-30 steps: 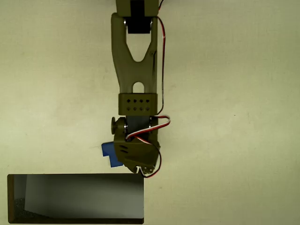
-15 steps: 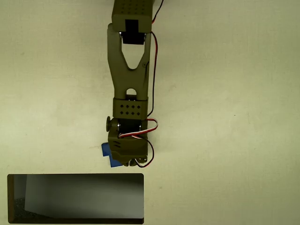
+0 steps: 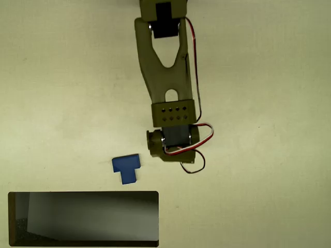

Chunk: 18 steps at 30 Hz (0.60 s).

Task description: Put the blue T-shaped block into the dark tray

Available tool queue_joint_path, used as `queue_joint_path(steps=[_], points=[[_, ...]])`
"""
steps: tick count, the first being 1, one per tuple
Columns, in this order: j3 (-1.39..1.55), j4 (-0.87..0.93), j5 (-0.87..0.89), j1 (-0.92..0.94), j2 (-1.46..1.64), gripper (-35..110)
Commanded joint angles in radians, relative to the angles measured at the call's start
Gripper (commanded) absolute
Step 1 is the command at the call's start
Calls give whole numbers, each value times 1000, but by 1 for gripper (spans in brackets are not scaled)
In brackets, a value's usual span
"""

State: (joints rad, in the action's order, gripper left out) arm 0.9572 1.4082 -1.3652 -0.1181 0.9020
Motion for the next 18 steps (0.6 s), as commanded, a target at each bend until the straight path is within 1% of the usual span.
queue_joint_path(steps=[1, 5, 10, 18], points=[[31, 150, -57, 26, 77, 0], [15, 152, -106, 106, 23, 0], [-112, 140, -169, 170, -75, 0], [-302, -37, -199, 216, -216, 0]])
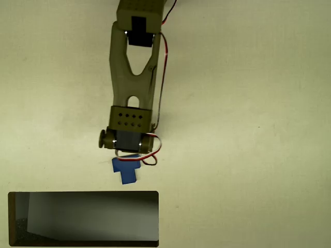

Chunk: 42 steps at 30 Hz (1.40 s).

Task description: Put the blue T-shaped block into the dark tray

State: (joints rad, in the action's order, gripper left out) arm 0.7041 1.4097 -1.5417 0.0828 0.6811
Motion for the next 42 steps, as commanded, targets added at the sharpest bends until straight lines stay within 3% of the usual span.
queue_joint_path(steps=[1, 12, 19, 21, 22, 25, 26, 28, 33, 42], points=[[-57, -58, -29, 18, -3, 0], [-107, -247, -17, 40, -71, 0], [-109, -472, -32, 49, -126, 0], [-97, -632, -38, 52, -158, 0], [-74, -796, -26, 54, -181, 0], [3, -1660, 29, 54, -328, 0], [-29, -1743, 57, 54, -367, 0], [-163, -1694, 92, 58, -433, 0], [-186, -1646, 110, 71, -446, 0], [-229, -1753, 98, 54, -558, 0]])
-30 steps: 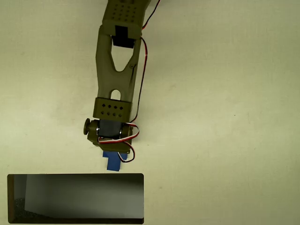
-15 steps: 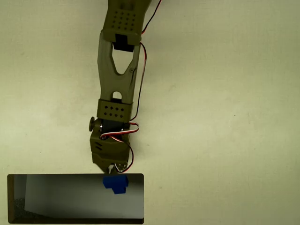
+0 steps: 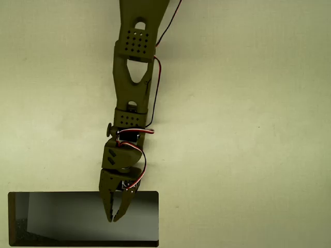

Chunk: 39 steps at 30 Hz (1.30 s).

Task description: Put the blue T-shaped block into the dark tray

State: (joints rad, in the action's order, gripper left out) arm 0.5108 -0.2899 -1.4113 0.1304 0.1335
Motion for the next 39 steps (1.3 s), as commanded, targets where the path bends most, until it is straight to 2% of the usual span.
queue_joint_path(steps=[1, 22, 28, 31, 39], points=[[-46, -75, -43, 2, -29, 0], [-256, -258, -147, -121, -288, 0], [-209, -380, -149, -130, -288, 0], [-209, -371, -202, -132, -288, 0], [-210, -371, -202, -132, -288, 0]])
